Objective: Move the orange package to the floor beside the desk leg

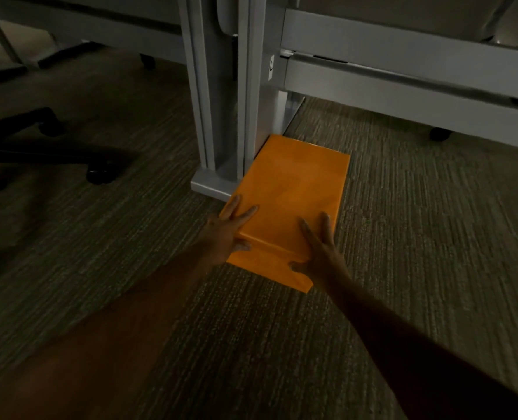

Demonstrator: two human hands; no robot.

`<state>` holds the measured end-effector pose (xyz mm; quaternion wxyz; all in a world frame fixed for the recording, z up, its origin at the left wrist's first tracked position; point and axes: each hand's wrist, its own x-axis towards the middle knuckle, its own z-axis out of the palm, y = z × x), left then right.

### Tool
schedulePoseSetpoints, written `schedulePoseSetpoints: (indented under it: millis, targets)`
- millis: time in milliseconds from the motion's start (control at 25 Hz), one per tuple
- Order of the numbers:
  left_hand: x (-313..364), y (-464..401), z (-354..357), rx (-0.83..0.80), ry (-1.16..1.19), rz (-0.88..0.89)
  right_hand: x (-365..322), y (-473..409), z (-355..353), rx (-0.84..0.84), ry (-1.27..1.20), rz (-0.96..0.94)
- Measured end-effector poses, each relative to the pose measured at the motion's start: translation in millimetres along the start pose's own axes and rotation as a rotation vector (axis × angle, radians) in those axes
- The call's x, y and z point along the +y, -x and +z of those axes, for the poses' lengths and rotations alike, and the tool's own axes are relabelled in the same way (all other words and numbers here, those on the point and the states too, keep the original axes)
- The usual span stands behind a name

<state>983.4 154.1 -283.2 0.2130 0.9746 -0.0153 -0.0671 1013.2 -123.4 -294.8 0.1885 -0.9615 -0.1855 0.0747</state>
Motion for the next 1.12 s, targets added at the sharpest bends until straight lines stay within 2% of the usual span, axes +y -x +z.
schedulePoseSetpoints:
  millis: [240,400,560,640,760,880,1000,1120]
  targets:
    - [15,10,-12,-0.048,0.003,-0.061,0,-1,-2,-0.042,0.043,0.005]
    - [38,18,-14,-0.034,-0.251,-0.098,-4,-2,-6,-0.001,0.269,0.026]
    - [56,20,-23,-0.057,-0.388,-0.085,-11,-2,-13,-0.055,0.221,0.054]
    - [59,26,-28,-0.014,-0.344,-0.064,-13,-1,-22,-0.112,0.174,0.061]
    - [67,41,-33,0.088,-0.143,-0.068,-15,8,-38,-0.127,0.102,0.049]
    - [85,64,-40,0.193,0.062,-0.096,-32,26,-47,-0.038,0.000,0.034]
    - [105,110,-48,0.264,0.180,-0.100,-70,70,-52,0.124,-0.128,-0.064]
    - [115,154,-62,0.291,0.177,-0.134,-97,116,-55,0.101,-0.234,-0.062]
